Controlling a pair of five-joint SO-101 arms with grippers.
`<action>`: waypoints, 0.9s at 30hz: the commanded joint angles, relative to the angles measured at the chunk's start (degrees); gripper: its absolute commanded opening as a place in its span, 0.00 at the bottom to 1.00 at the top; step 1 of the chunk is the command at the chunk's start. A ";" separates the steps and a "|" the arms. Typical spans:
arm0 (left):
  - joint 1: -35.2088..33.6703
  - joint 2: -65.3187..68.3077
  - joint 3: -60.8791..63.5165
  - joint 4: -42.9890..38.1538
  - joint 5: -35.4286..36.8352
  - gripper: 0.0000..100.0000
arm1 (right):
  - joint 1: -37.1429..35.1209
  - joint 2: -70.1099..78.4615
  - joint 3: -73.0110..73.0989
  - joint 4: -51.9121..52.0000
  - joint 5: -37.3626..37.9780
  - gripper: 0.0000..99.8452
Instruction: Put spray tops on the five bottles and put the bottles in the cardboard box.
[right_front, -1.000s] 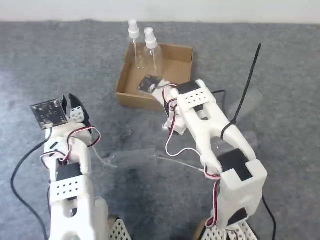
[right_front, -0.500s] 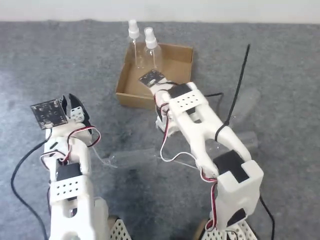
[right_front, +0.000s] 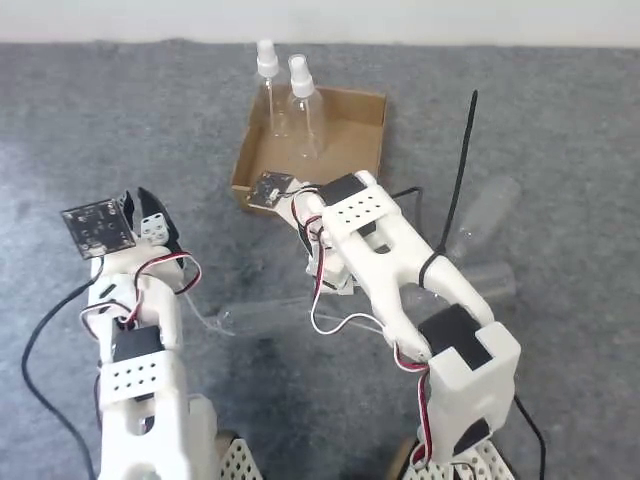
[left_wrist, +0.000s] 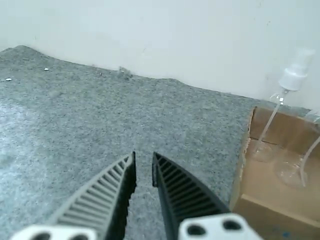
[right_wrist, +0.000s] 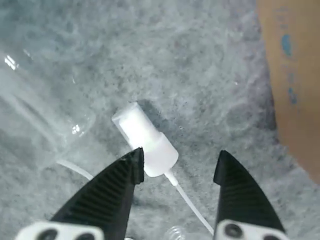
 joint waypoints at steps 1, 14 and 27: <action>0.09 -1.32 -0.31 0.09 0.35 0.05 | -0.48 -0.31 -0.88 0.92 5.36 0.21; 0.00 -1.32 -0.31 0.09 0.35 0.05 | -4.18 -0.22 2.29 3.12 10.81 0.21; 0.00 -1.41 -0.31 0.09 0.35 0.05 | -4.26 -0.22 8.35 -4.53 13.98 0.18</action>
